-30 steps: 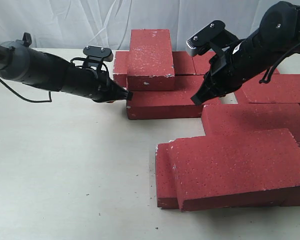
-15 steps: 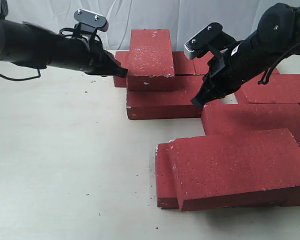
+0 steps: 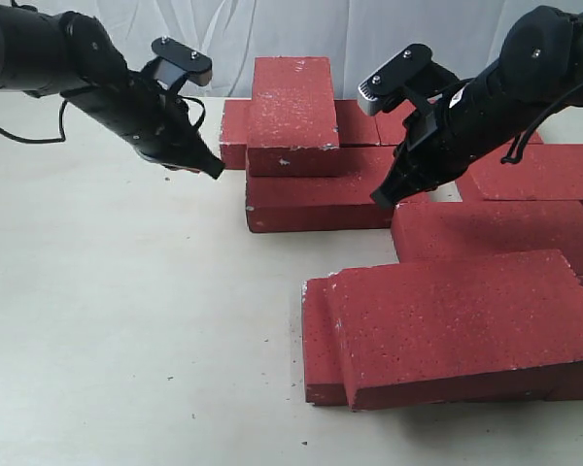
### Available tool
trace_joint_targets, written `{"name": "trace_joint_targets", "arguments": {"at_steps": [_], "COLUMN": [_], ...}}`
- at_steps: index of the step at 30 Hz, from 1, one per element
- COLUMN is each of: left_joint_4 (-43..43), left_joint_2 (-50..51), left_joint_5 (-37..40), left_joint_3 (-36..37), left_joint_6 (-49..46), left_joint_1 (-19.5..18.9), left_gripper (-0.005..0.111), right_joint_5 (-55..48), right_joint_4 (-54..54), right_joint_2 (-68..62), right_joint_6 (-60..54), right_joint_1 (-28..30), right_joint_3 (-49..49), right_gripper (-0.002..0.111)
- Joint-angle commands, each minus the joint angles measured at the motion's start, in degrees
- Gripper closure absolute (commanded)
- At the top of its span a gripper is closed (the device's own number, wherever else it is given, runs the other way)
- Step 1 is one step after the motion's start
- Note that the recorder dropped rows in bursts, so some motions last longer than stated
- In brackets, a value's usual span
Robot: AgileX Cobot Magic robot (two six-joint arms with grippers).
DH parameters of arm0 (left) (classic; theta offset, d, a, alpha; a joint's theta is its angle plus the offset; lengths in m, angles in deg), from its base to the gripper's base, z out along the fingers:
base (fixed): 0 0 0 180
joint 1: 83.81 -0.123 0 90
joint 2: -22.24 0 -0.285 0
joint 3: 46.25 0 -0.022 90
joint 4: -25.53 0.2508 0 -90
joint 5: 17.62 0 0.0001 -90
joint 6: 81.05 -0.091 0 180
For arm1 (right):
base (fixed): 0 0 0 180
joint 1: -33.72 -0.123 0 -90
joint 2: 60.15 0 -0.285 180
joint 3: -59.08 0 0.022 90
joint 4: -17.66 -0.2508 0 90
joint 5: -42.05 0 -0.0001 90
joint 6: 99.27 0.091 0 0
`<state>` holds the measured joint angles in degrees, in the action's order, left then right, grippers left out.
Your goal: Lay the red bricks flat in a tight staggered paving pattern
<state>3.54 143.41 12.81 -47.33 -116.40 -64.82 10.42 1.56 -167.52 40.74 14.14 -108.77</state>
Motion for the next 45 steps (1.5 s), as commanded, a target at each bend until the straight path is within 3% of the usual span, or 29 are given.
{"name": "trace_joint_targets", "arguments": {"at_steps": [1, 12, 19, 32, 36, 38, 41, 43, 45], "left_joint_4": [4.73, 0.86, -3.80, -4.59, -1.80, 0.66, 0.25, 4.81, 5.42], "left_joint_2": [4.32, 12.29, 12.45, 12.45, 12.45, 11.66, 7.93, 3.94, 0.66], "left_joint_5": [6.29, 3.95, 2.30, -1.67, 2.65, 4.49, 7.16, 12.39, 11.91], "left_joint_3": [-4.00, -9.21, -9.30, -9.30, -9.30, -9.30, -9.30, -8.78, -5.53], "left_joint_6": [9.67, 11.16, 10.77, 10.89, 10.79, 10.91, 10.75, 10.77, 11.14], "left_joint_1": [1.05, 3.56, 3.69, 6.70, 5.56, 4.37, 2.47, 1.26, -0.94], "left_gripper": [0.106, 0.107, 0.107, 0.107, 0.107, 0.107, 0.107, 0.107, 0.107], "right_joint_5": [0.15, 0.15, 0.63, 0.63, -0.51, -1.06, -7.21, -10.44, -9.00], "right_joint_4": [-0.34, -0.48, -0.46, -0.46, -1.16, -5.52, -22.62, -33.40, -33.71], "right_joint_2": [0.05, 0.05, 0.05, 0.05, 0.05, 0.05, 0.05, 0.05, -0.73], "right_joint_6": [-0.33, -0.33, -0.35, -0.35, -0.46, -4.61, -21.54, -28.50, -29.41], "right_joint_1": [0.12, 0.12, 0.12, 0.12, 0.12, 0.12, -0.51, -3.44, -8.56], "right_joint_3": [0.27, 0.27, 0.27, 0.27, 0.27, 0.27, -0.08, -1.66, -4.33], "right_gripper": [0.109, 0.109, 0.109, 0.109, 0.109, 0.109, 0.109, 0.109, 0.109]}}
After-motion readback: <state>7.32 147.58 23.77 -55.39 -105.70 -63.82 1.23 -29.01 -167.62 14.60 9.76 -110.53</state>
